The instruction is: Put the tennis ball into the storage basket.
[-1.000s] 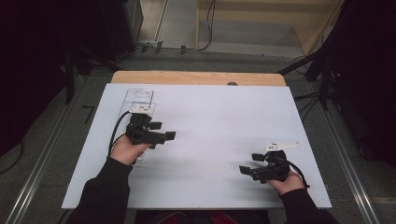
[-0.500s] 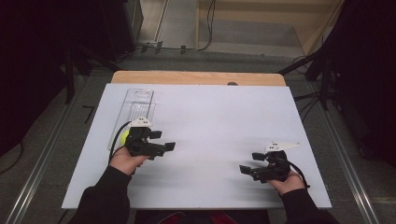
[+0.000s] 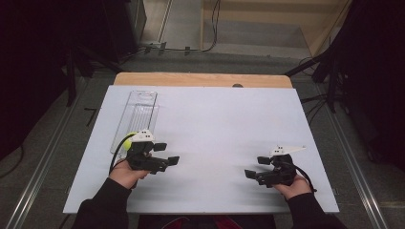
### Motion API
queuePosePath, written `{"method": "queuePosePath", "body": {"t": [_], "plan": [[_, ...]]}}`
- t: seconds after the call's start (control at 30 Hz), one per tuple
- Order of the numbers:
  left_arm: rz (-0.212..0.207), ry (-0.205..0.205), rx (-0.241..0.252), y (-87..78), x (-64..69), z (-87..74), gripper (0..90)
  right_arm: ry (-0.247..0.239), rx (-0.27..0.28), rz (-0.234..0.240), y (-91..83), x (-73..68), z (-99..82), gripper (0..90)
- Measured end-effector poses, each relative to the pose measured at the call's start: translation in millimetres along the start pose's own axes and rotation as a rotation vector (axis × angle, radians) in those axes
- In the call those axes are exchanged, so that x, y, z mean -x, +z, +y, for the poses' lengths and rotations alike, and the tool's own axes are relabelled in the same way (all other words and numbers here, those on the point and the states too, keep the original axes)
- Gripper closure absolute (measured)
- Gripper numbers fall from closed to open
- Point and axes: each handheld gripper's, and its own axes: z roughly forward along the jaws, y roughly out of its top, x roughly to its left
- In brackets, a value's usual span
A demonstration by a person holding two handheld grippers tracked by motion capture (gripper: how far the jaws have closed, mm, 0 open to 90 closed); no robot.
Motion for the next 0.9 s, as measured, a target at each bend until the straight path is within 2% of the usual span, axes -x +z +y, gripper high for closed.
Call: {"method": "queuePosePath", "body": {"t": [0.17, 0.43, 0.6, 0.77, 0.9], "plan": [[0.0, 0.028, -0.014, -0.7, 4.0, -7.5, 22.7, 0.003, 0.001, 0.001, -0.1, 0.2, 0.0, 13.7], [0.003, 0.027, -0.018, -0.1, 4.1, -17.7, 22.6, 0.003, 0.001, 0.0, 0.2, 0.1, -0.1, 13.7], [0.004, 0.054, -0.027, -1.2, 6.4, -23.8, 22.6, 0.002, 0.001, -0.002, 0.3, 0.3, -0.1, 13.7], [-0.002, 0.062, -0.056, -0.6, 8.5, -29.8, 22.6, 0.002, 0.0, -0.004, 0.2, 0.4, -0.2, 13.7], [0.003, 0.052, -0.054, -1.7, 7.5, -33.1, 22.6, -0.002, -0.004, -0.002, 0.6, 0.0, -0.4, 13.7]]}}
